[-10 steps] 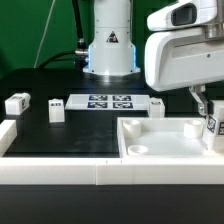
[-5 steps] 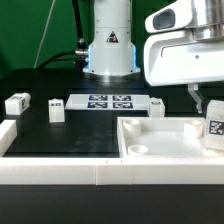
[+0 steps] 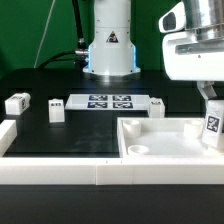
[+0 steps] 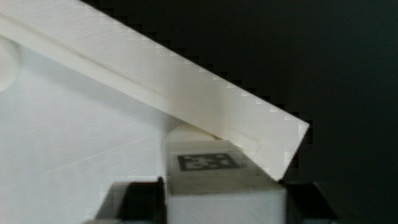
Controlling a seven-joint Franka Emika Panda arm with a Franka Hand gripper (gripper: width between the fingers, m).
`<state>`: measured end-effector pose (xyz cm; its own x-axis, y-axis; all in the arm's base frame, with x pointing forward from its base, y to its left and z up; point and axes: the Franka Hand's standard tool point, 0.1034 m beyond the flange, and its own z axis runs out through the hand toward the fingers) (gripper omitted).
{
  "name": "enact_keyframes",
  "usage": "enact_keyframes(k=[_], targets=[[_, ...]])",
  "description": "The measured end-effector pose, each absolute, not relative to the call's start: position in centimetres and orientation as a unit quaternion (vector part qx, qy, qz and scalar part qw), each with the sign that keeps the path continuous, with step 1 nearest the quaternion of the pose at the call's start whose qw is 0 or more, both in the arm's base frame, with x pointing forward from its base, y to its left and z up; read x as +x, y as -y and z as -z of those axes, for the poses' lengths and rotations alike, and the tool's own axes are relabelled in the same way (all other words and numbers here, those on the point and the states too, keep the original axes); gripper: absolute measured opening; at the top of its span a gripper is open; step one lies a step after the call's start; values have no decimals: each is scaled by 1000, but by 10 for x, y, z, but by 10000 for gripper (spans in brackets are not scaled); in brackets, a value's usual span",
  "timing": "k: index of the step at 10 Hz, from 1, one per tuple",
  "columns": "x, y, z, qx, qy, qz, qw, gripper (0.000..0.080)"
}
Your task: Assemble one leg
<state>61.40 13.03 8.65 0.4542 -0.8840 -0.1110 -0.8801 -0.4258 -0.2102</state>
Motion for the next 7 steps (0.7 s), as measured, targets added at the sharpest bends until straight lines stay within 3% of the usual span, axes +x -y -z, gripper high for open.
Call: enact_keyframes(k=[1,2,3,4,7], targets=[[614,-133,-87,-830,-543,3,123,305],[613,-133,-86,-842,-525,5,123,385],[613,-133,-86,-854,-506,8,123,564],[614,-133,-87,-866,-484,12,123,624],[617,-131,-87,-952,-282,36,113,644]])
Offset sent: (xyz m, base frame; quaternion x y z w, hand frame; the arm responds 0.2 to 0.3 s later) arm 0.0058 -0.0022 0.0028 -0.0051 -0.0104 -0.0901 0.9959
